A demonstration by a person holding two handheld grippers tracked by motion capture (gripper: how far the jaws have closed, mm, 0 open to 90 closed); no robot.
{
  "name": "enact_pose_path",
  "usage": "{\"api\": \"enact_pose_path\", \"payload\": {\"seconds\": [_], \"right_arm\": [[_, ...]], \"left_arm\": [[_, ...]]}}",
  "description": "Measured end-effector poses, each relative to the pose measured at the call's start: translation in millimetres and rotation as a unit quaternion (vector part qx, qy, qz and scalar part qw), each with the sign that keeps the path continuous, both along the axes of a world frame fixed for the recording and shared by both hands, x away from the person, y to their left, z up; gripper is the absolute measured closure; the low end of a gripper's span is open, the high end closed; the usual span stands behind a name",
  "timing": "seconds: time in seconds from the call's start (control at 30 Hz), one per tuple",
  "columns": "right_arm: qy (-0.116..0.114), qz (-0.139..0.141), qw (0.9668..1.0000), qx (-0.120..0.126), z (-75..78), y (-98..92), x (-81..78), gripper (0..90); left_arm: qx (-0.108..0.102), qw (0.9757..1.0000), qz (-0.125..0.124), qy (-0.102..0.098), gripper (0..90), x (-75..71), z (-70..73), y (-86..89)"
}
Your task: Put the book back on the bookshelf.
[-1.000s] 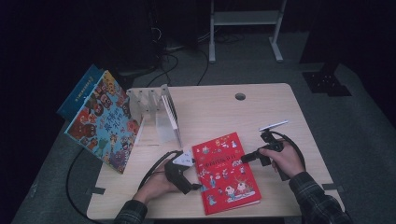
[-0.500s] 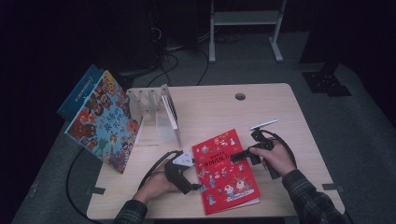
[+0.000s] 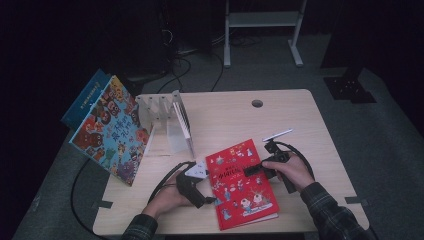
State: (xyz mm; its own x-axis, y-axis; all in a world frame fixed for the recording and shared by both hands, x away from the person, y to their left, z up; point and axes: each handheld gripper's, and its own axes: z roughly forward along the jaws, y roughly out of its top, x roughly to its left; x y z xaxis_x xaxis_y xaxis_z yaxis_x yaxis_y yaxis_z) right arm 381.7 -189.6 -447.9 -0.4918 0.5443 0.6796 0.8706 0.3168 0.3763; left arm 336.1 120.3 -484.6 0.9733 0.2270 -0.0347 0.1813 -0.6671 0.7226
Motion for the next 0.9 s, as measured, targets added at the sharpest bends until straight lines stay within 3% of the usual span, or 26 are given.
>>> {"api": "enact_pose_path", "payload": {"seconds": [0.03, 0.1, 0.2, 0.47, 0.67, 0.73, 0.9], "right_arm": [[-0.007, 0.012, 0.9999, 0.000, -1.0, 0.7, -0.2, 51.6], [-0.013, 0.023, 0.9996, -0.006, -1.3, 2.5, -0.7, 57.2], [-0.004, 0.013, 0.9998, 0.012, 1.1, 1.0, -0.5, 66.9], [0.028, -0.010, 0.9991, 0.031, 3.9, -2.8, -0.2, 72.4], [0.027, -0.018, 0.9989, 0.035, 8.4, -10.9, 1.1, 74.0], [0.034, -0.018, 0.9976, 0.058, 9.5, -12.1, 0.8, 79.3], [0.029, -0.018, 0.9974, 0.063, 13.6, -11.6, -1.3, 80.6]], "left_arm": [[0.000, 1.0000, 0.000, 0.000, 0.0, 0.0, 0.0, 0.0], [0.000, 1.0000, 0.000, 0.000, 0.0, 0.0, 0.0, 0.0], [0.000, 1.0000, 0.000, 0.000, 0.0, 0.0, 0.0, 0.0], [0.005, 1.0000, 0.000, -0.008, 0.0, -1.4, -0.2, -1.1], [0.012, 0.9998, -0.002, -0.015, 0.0, -1.8, -0.1, -1.5], [0.013, 0.9998, -0.001, -0.017, 0.0, -1.8, -0.1, -1.7], [0.008, 0.9999, 0.014, -0.006, 0.0, -1.9, 0.4, -2.2]]}}
